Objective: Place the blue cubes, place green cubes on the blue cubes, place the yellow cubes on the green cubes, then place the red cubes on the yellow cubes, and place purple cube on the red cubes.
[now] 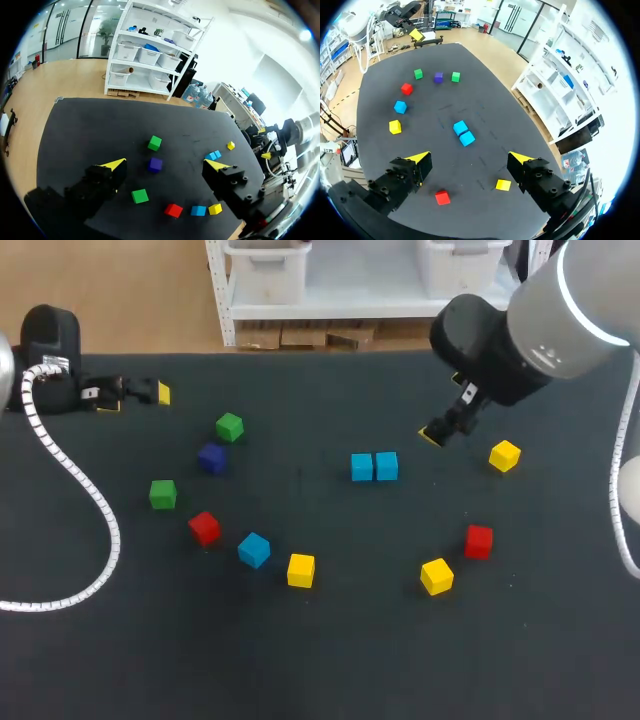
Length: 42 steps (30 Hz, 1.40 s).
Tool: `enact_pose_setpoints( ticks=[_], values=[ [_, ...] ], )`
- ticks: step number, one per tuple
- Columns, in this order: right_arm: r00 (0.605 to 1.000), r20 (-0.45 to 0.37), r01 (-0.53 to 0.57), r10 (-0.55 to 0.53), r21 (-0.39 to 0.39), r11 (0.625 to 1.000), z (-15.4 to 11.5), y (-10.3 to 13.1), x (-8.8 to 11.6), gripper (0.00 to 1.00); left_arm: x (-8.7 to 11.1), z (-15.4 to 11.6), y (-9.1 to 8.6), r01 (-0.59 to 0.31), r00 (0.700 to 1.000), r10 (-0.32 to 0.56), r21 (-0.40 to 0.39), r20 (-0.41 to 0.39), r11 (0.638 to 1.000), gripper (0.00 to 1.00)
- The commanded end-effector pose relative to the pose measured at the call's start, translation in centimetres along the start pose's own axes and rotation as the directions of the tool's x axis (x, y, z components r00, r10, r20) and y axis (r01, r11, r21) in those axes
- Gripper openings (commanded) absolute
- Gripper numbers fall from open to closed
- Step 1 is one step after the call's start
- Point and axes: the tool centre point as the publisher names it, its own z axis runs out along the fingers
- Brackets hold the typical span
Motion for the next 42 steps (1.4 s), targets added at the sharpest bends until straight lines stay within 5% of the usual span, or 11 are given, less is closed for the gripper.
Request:
enact_pose_setpoints(
  ticks=[1,9,13,22,32,37,42],
  values=[
    [1.000,0.002,-0.001,0.001,0.006,1.000,0.0,0.1,0.1,1.00,0.0,0.0,0.0,0.000,1.000,0.000,0.000,0.000,1.000,1.00],
    [1.000,0.002,-0.001,0.001,0.006,1.000,0.0,0.1,0.1,1.00,-2.7,-3.3,-0.7,-0.149,0.989,0.149,-0.076,-0.003,0.986,1.00],
    [1.000,0.002,-0.001,0.001,0.006,1.000,0.0,0.1,0.1,1.00,-3.3,-4.5,-1.7,-0.266,0.960,0.257,-0.082,-0.108,0.960,1.00],
    [1.000,0.002,-0.001,0.001,0.006,1.000,0.0,0.1,0.1,1.00,-2.3,-6.3,-4.3,-0.503,0.832,0.468,-0.048,-0.299,0.863,1.00],
    [1.000,0.002,-0.001,0.001,0.006,1.000,0.0,0.1,0.1,1.00,-1.7,-9.0,-6.2,-0.550,0.793,0.499,-0.061,-0.349,0.833,1.00],
    [1.000,0.002,-0.001,0.001,0.006,1.000,0.0,0.1,0.1,1.00,0.3,-7.8,-8.2,-0.589,0.734,0.532,-0.007,-0.423,0.808,1.00],
    [1.000,0.002,-0.001,0.001,0.006,1.000,0.0,0.1,0.1,1.00,2.2,-5.8,-8.3,-0.545,0.741,0.474,-0.012,-0.476,0.839,1.00]
  ],
)
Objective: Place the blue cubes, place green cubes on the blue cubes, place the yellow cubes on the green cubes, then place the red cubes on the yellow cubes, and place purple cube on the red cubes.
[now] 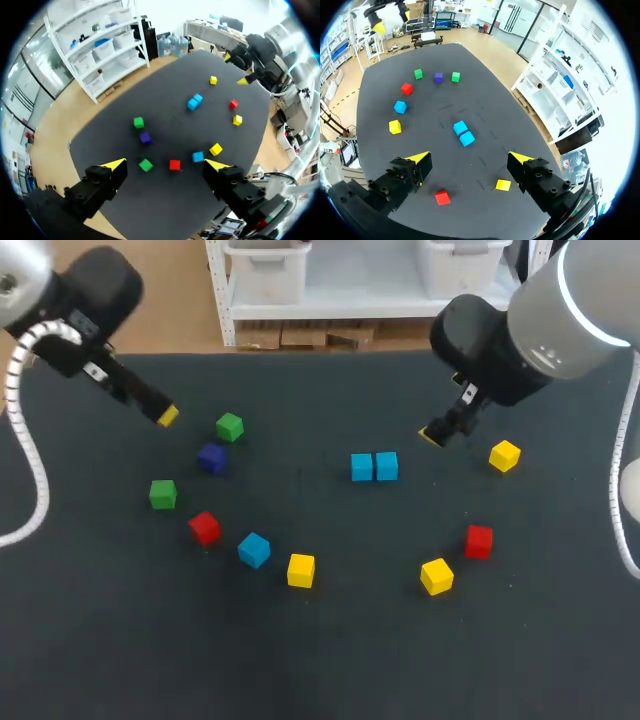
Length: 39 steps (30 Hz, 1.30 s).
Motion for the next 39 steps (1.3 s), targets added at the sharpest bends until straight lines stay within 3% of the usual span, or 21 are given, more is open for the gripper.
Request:
enact_pose_setpoints(
  ticks=[1,8,15,23,33,39],
  values=[
    [1.000,0.001,-0.001,0.001,0.005,1.000,0.0,0.1,0.0,1.00,-0.5,2.2,-0.1,0.055,0.995,-0.056,-0.017,-0.080,0.998,1.00],
    [1.000,0.001,-0.001,0.001,0.005,1.000,0.0,0.1,0.0,1.00,-0.3,3.7,-0.7,0.176,0.983,-0.178,-0.045,-0.047,0.983,1.00],
    [1.000,0.001,-0.001,0.001,0.005,1.000,0.0,0.1,0.0,1.00,1.0,7.4,-1.9,0.153,0.978,-0.154,-0.020,-0.140,0.988,1.00],
    [1.000,0.001,-0.001,0.001,0.005,1.000,0.0,0.1,0.0,1.00,2.0,11.1,-3.0,0.154,0.972,-0.149,0.012,-0.182,0.988,1.00],
    [1.000,0.001,-0.001,0.001,0.005,1.000,0.0,0.1,0.0,1.00,2.5,15.2,-5.6,0.143,0.959,-0.123,0.059,-0.257,0.988,1.00],
    [1.000,0.001,-0.001,0.001,0.005,1.000,0.0,0.1,0.0,1.00,2.9,17.0,-6.4,0.181,0.948,-0.154,0.074,-0.279,0.981,1.00]
  ],
)
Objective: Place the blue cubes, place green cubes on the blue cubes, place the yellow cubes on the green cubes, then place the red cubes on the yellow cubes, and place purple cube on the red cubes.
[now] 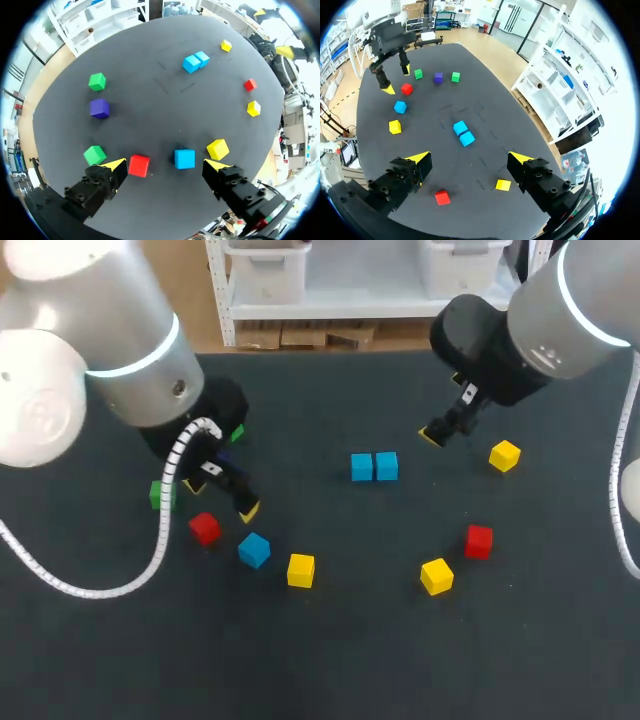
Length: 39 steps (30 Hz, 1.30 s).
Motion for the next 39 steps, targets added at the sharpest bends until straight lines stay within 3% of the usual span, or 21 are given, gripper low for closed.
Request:
enact_pose_setpoints(
  ticks=[1,8,15,26,37,38,39],
  values=[
    [1.000,0.001,-0.001,0.001,0.005,1.000,0.0,0.1,0.1,1.00,-0.7,1.7,0.0,0.013,1.000,-0.013,0.009,-0.020,1.000,1.00],
    [1.000,0.001,-0.001,0.001,0.005,1.000,0.0,0.1,0.1,1.00,-0.4,3.7,-0.1,0.004,0.999,-0.003,0.016,-0.051,1.000,1.00],
    [1.000,0.001,-0.001,0.001,0.005,1.000,0.0,0.1,0.1,1.00,-0.5,4.1,-0.5,-0.027,0.997,0.028,0.019,-0.075,0.999,1.00],
    [1.000,0.001,-0.001,0.001,0.005,1.000,0.0,0.1,0.1,1.00,-0.4,5.2,-0.8,0.007,0.996,-0.002,0.058,-0.085,0.998,1.00],
    [1.000,0.001,-0.001,0.001,0.005,1.000,0.0,0.1,0.1,1.00,-0.4,6.0,-2.2,-0.018,0.994,0.025,0.066,-0.106,0.998,1.00],
    [1.000,0.001,-0.001,0.001,0.005,1.000,0.0,0.1,0.1,1.00,-0.5,6.0,-2.3,-0.020,0.994,0.026,0.064,-0.106,0.998,0.99],
    [1.000,0.001,-0.001,0.001,0.005,1.000,0.0,0.1,0.1,1.00,-0.5,6.0,-2.5,-0.022,0.994,0.028,0.063,-0.106,0.998,0.85]
  ],
)
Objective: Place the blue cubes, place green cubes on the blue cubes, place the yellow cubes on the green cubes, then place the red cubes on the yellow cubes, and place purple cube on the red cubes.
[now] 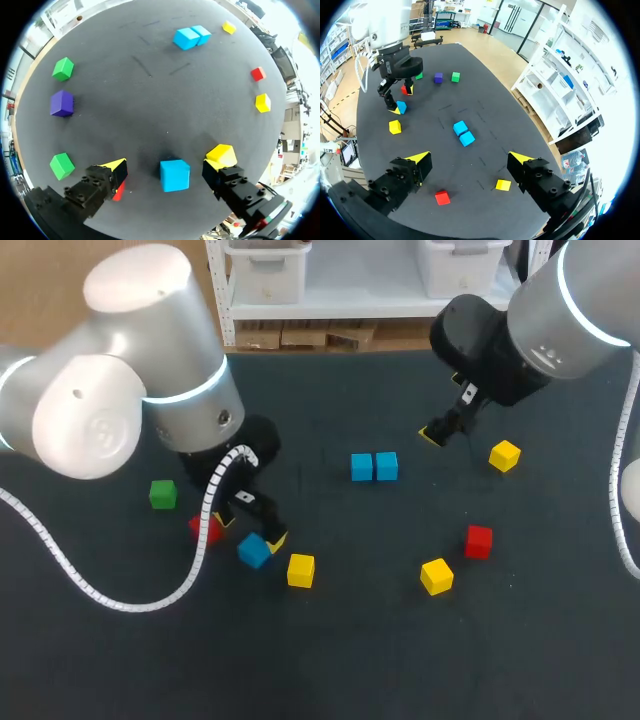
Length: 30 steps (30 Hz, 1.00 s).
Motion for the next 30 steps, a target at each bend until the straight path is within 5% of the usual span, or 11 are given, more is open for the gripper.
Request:
enact_pose_setpoints(
  ticks=[1,3,5,18,20,22,24,25,30],
  values=[
    [1.000,0.001,-0.001,0.001,0.005,1.000,0.02,0.06,0.06,1.00,-0.41,0.07,-0.37,-0.008,1.000,0.008,-0.006,-0.010,1.000,0.81],
    [1.000,0.001,-0.001,0.001,0.005,1.000,0.02,0.06,0.06,1.00,-0.39,0.04,-0.52,-0.012,1.000,0.012,-0.016,-0.014,1.000,0.80],
    [1.000,0.001,-0.001,0.001,0.005,1.000,0.02,0.06,0.06,1.00,-0.33,-0.01,-0.69,-0.013,1.000,0.013,-0.018,-0.014,1.000,0.59],
    [1.000,0.001,-0.001,0.001,0.005,1.000,0.02,0.06,0.06,1.00,0.36,0.42,-0.68,-0.014,0.999,0.012,-0.038,-0.050,0.999,0.68],
    [1.000,0.001,-0.001,0.001,0.005,1.000,0.02,0.06,0.06,1.00,0.37,0.43,-0.67,-0.014,0.999,0.011,-0.040,-0.052,0.999,0.40],
    [1.000,0.001,-0.001,0.001,0.005,1.000,0.02,0.06,0.06,1.00,0.37,0.42,-0.67,-0.014,0.999,0.012,-0.041,-0.053,0.999,0.40],
    [1.000,0.001,-0.001,0.001,0.005,1.000,0.02,0.06,0.06,1.00,0.35,0.42,-0.68,-0.016,0.999,0.014,-0.042,-0.053,0.999,0.25],
    [1.000,0.001,-0.001,0.001,0.005,1.000,0.02,0.06,0.06,1.00,0.33,0.42,-0.68,-0.017,0.998,0.015,-0.044,-0.054,0.999,0.04],
    [1.000,0.001,-0.001,0.001,0.005,1.000,0.02,0.06,0.06,1.00,0.39,0.53,-0.55,-0.020,0.998,0.017,-0.051,-0.063,0.999,0.00]
  ],
)
